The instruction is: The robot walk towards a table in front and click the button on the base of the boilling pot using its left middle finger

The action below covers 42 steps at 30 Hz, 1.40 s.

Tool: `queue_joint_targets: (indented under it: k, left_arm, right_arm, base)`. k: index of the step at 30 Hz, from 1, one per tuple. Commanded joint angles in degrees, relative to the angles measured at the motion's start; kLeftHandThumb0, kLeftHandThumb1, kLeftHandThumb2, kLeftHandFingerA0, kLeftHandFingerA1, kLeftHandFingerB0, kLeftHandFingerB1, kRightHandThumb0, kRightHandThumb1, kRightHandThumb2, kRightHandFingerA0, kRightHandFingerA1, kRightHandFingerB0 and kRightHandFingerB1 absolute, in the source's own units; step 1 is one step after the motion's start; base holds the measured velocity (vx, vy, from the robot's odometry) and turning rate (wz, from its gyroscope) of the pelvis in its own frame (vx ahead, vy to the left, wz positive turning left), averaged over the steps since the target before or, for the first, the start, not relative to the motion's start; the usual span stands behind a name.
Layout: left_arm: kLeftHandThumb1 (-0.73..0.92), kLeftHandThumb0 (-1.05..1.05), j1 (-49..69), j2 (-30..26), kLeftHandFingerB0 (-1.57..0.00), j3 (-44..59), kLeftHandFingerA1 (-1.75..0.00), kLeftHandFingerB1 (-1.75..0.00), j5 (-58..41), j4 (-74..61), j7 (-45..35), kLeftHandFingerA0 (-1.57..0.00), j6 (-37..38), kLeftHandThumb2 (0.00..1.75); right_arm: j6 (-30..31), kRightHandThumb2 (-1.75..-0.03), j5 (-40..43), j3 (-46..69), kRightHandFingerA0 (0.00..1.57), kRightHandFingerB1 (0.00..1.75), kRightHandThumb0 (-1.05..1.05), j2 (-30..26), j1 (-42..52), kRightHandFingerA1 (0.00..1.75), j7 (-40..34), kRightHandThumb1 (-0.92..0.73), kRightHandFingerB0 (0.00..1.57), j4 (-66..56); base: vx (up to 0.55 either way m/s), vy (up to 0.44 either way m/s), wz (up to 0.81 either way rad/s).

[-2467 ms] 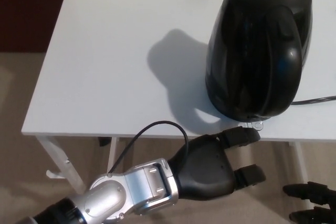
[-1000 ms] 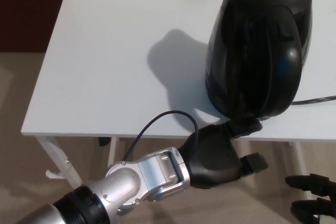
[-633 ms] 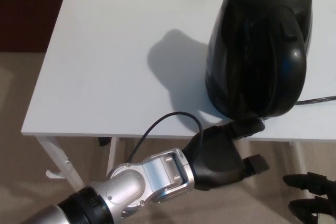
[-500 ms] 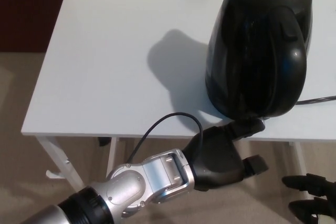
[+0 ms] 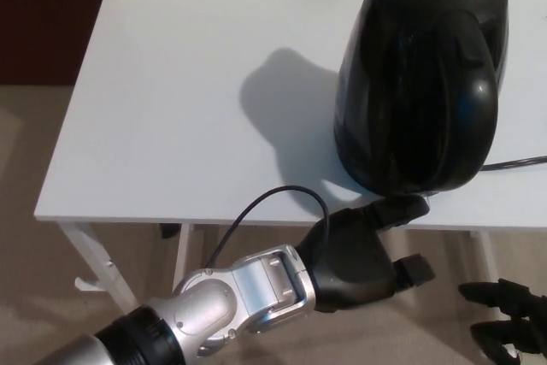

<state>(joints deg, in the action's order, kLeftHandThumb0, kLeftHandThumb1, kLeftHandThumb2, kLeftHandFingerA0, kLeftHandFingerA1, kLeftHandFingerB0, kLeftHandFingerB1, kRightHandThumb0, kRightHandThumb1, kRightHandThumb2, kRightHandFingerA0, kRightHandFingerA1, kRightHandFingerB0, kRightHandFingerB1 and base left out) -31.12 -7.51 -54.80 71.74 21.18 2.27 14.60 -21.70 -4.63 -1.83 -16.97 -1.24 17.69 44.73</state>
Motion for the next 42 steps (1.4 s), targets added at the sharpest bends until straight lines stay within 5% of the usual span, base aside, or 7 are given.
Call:
queue_joint_targets:
  k: [1, 15, 22, 23, 27, 28, 42]
  left_arm:
    - [0.33, -0.29, 1.39, -1.88, 0.0, 0.05, -0.48, -0.48, -0.42, -2.1, -1.96, 0.0, -0.43, 0.88]
    - [0.26, -0.3, 12.8, -14.53, -0.01, 3.1, -0.42, -0.43, -6.22, -22.19, -4.02, -0.01, 6.09, 0.73]
    - [0.92, -0.39, 25.62, -20.57, 0.0, 8.11, 0.0, 0.0, -11.33, -14.66, 2.95, 0.0, 7.31, 0.72]
    - [0.54, -0.21, 28.3, -21.59, 0.0, 10.44, -0.49, -0.49, -15.03, -11.12, 2.64, 0.0, 7.53, 0.98]
    - [0.52, -0.23, 32.65, -21.59, 0.0, 16.21, -0.48, -0.48, -22.13, -1.4, 2.47, 0.0, 8.06, 0.97]
    - [0.53, -0.35, 33.14, -21.26, -0.11, 17.93, -0.29, -0.26, -24.23, 1.93, 2.75, -0.2, 9.21, 0.57]
    - [0.43, -0.52, 31.87, -14.25, -0.08, 49.37, -0.42, -0.31, -49.67, 38.88, -3.58, -0.29, 10.8, 0.69]
  right_arm:
    - [-4.1, -0.62, 0.14, 0.11, 0.47, 0.34, -0.5, -1.42, -0.44, 0.41, 1.48, -0.73, 0.36, 1.69]
    - [1.22, -0.62, 2.05, 0.82, 0.67, 0.38, -0.56, -1.95, -0.77, 0.47, 4.84, -0.7, 0.52, 2.06]
    - [1.53, -0.62, 2.11, 1.29, 0.67, 0.38, -0.56, -2.04, -0.22, 0.47, 5.86, -0.7, 0.52, 2.17]
    - [7.25, -0.57, 0.0, 0.84, 0.52, 0.33, -0.31, -0.51, -0.91, 0.38, 0.78, -0.55, 0.33, 0.95]
    - [11.57, -0.56, 0.27, 1.74, 0.55, 0.34, -0.24, 1.45, -0.4, 0.4, -2.65, -0.54, 0.34, 0.45]
    - [11.5, -0.57, 0.1, 1.71, 0.57, 0.34, -0.25, 1.45, -0.26, 0.4, -2.77, -0.54, 0.33, 0.75]
    - [10.62, -0.56, -0.67, 1.28, 0.55, 0.33, -0.23, 2.32, 0.66, 0.4, -4.73, -0.53, 0.32, 4.01]
  base:
    - [0.0, 0.0, 0.0]
    - [0.0, 0.0, 0.0]
    - [0.0, 0.0, 0.0]
    - [0.0, 0.0, 0.0]
    - [0.0, 0.0, 0.0]
    - [0.0, 0.0, 0.0]
    - [0.0, 0.0, 0.0]
